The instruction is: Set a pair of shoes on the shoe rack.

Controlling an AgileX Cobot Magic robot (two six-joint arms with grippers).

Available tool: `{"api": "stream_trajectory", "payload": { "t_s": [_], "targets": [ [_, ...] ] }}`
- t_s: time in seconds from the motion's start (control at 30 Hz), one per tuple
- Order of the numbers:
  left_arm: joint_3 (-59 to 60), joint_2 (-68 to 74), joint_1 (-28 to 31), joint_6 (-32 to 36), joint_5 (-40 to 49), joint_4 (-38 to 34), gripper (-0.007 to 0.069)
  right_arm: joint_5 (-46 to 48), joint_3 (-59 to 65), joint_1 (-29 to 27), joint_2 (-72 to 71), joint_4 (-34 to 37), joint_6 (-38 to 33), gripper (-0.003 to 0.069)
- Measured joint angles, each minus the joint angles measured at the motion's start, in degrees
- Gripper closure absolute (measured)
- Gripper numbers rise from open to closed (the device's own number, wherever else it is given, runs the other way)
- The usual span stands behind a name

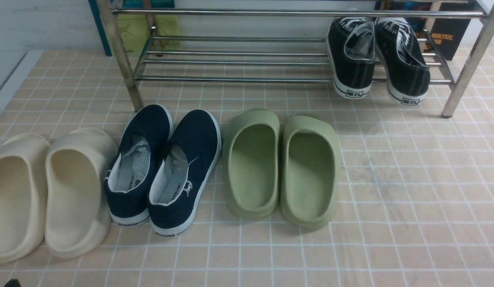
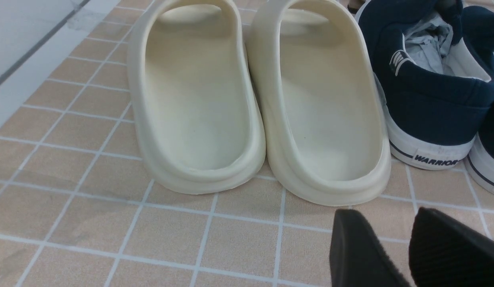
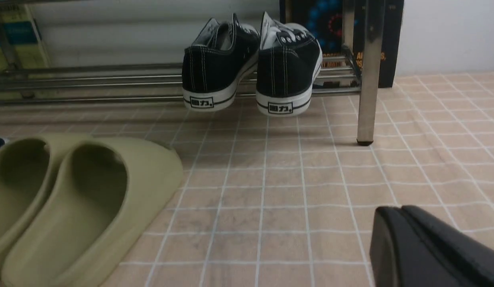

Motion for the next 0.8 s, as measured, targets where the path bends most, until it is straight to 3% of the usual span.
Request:
{"api": "stream_trajectory", "payload": {
  "t_s": [0.53,0.8],
  "targets": [
    [0.0,0.0,0.0,0.0,0.0,0.0,0.0385,1.8,0.0,0.0,-0.1,0.0,0.1,0.0651],
    [0.0,0.0,0.0,0.0,0.0,0.0,0.0385,5.0,0.0,0.0,-11.5,0.0,0.1,0.0647]
  ]
}}
